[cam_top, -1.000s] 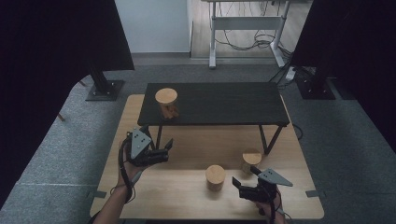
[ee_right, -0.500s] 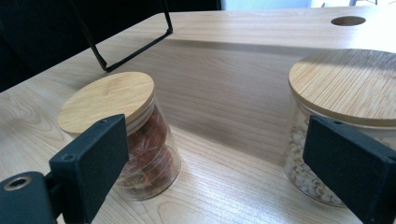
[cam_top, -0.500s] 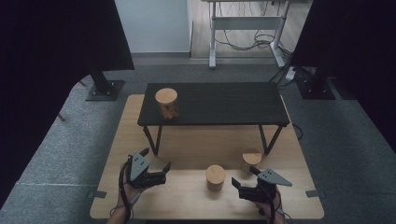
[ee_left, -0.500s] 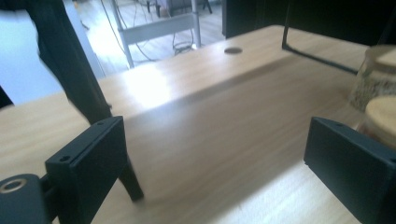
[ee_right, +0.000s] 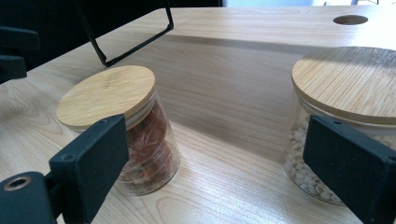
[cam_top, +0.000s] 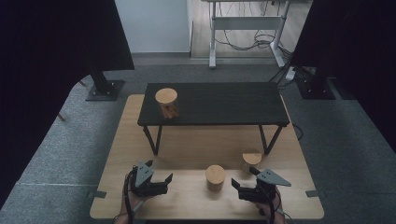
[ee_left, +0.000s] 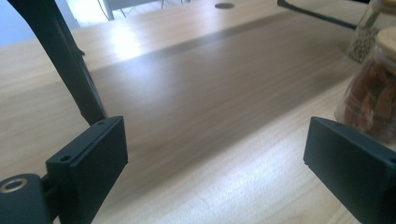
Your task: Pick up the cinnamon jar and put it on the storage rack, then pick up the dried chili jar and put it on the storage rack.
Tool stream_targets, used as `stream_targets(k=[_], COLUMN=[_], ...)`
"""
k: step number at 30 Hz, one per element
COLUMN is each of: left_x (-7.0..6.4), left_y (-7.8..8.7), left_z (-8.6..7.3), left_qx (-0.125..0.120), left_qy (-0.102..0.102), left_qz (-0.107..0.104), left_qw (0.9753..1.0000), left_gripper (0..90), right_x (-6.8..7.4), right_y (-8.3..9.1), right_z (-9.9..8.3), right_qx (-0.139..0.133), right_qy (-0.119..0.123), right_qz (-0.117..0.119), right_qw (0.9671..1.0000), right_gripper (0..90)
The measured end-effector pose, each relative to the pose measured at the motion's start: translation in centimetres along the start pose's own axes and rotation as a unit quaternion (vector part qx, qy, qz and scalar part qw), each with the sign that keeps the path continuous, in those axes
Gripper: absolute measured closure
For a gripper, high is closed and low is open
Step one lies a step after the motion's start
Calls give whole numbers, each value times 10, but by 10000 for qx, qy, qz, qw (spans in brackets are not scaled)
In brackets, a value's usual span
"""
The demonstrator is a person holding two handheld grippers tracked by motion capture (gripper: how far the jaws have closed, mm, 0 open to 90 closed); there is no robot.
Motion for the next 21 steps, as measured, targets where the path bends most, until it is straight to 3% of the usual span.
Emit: stream_targets(k=[5, 21], left_x=[-1, -1], left_y=[-3, -7], left_z=[-5, -9], left_qx=[100, 162], left_qy=[55, -113], left_qz=[-85, -37], left_qw=[9999, 9998], left_gripper=[64, 66], right_x=[0, 2], right_y=[0, -1], right_z=[0, -1], right_qx=[13, 45], right_qy=[20, 97], right_qz=[-3, 13], right_qw=[10000, 9999], right_gripper=[65, 63])
Point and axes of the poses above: each handheld gripper's, and its own axes: y roughly backward along the jaws, z roughly out of its top, x roughly to its left, the point moved 2 cm from there along -y, roughly forward along the jaws, and after that the axes turned 10 degrees about z, right-handed, at the moved point
